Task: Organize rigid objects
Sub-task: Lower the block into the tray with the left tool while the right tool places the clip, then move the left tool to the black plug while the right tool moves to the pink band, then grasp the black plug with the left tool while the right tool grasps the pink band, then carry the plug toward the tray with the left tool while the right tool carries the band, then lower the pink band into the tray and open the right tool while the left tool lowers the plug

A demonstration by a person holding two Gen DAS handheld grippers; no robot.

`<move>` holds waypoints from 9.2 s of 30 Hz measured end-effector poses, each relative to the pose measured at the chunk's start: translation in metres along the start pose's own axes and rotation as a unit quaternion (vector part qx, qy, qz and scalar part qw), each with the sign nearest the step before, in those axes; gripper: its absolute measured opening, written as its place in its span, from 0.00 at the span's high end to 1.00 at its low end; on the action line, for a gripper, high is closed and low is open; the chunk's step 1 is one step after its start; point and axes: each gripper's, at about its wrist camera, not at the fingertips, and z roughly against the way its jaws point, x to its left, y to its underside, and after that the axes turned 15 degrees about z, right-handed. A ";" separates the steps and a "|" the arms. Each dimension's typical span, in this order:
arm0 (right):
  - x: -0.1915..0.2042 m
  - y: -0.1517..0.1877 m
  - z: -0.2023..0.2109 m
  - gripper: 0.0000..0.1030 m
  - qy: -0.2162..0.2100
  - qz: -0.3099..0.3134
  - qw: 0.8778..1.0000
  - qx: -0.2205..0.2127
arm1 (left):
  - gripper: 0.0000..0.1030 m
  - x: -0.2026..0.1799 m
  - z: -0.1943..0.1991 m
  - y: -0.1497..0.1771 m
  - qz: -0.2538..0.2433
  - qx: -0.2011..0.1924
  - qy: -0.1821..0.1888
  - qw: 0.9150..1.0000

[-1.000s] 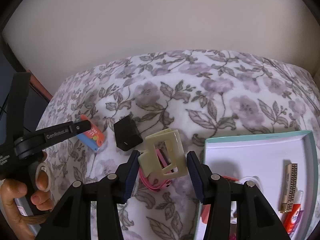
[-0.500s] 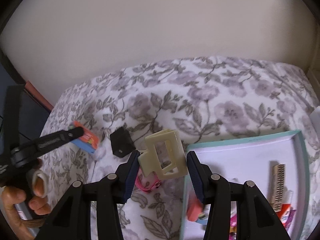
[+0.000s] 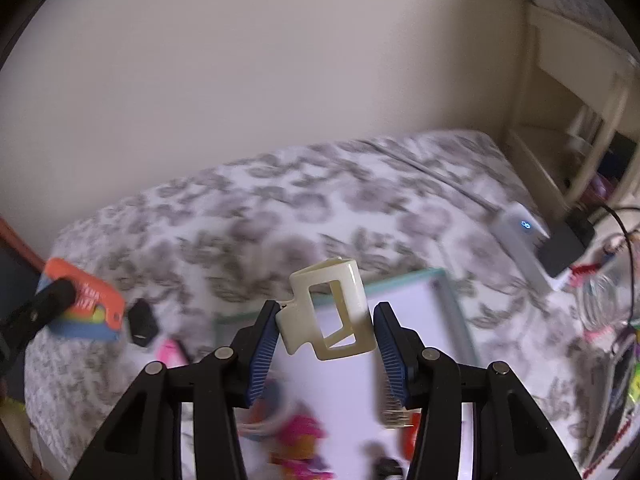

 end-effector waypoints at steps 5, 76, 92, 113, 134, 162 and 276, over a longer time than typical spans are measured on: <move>-0.023 0.013 -0.018 0.50 0.008 -0.019 0.999 0.030 | 0.78 -0.054 -0.022 0.035 -0.066 0.033 0.016 0.997; 0.125 -0.007 -0.024 0.15 -0.064 0.104 0.992 0.007 | 0.09 0.150 -0.029 -0.021 0.171 -0.011 -0.189 0.967; 0.203 0.016 -0.056 0.15 -0.116 0.171 0.978 0.025 | 0.02 0.207 -0.035 -0.019 0.223 0.010 -0.179 0.958; 0.202 0.039 -0.099 0.32 -0.072 0.193 0.976 0.066 | 0.02 0.190 -0.075 -0.008 0.206 0.040 -0.121 0.970; 0.185 0.036 -0.092 0.46 -0.085 0.166 0.981 0.057 | 0.02 0.154 -0.104 -0.001 0.145 0.023 -0.141 0.979; 0.184 0.036 -0.093 0.46 -0.094 0.169 0.979 0.060 | 0.58 0.145 -0.127 0.006 0.098 0.049 -0.198 0.974; -0.007 0.151 0.042 0.46 -0.030 -0.050 0.992 0.111 | 0.34 0.066 -0.015 0.227 -0.054 0.200 -0.247 0.947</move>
